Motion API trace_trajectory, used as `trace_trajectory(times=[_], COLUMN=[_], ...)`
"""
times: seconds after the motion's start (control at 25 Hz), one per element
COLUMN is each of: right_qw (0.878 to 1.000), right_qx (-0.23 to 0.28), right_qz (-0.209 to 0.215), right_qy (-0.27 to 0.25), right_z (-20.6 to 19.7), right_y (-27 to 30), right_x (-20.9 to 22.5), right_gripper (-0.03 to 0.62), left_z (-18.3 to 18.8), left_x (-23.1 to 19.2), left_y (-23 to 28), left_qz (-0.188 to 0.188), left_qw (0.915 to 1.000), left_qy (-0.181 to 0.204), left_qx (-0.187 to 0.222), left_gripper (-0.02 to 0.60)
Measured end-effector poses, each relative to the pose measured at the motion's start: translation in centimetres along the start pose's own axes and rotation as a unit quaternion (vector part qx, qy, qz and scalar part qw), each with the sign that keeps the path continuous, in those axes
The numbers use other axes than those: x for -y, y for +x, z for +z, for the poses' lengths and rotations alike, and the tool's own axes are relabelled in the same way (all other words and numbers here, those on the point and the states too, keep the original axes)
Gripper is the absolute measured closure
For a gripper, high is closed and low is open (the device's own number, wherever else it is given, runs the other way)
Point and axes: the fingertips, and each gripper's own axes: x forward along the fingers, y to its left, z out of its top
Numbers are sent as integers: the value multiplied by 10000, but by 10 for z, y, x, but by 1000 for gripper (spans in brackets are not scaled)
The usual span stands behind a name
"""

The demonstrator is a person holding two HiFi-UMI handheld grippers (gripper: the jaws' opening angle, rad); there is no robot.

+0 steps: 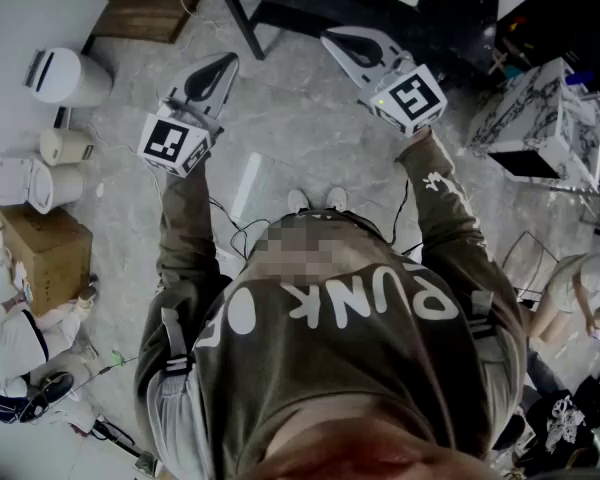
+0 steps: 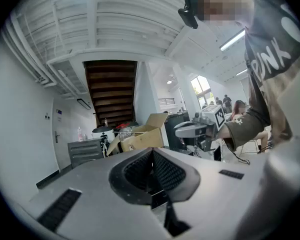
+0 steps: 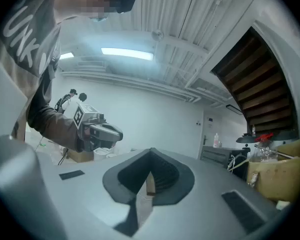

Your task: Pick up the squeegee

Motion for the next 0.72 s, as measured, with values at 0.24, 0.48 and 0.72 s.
trace_trajectory(times=[0.24, 0.48, 0.72], right_qw=[10000, 9999, 9999], right_qx=[-53, -15, -66], right_qz=[0, 57, 60], right_qy=[-72, 94, 78], right_z=[-5, -7, -11], right_y=[2, 3, 3], right_x=[4, 5, 8], right_gripper=[586, 585, 585], left_z=[1, -2, -2], left_x=[-2, -4, -4], left_y=[5, 7, 10], left_qz=[13, 3, 23], left_qw=[10000, 10000, 10000], left_qy=[8, 15, -6], left_qx=[-47, -69, -92], left_gripper=[580, 580, 580])
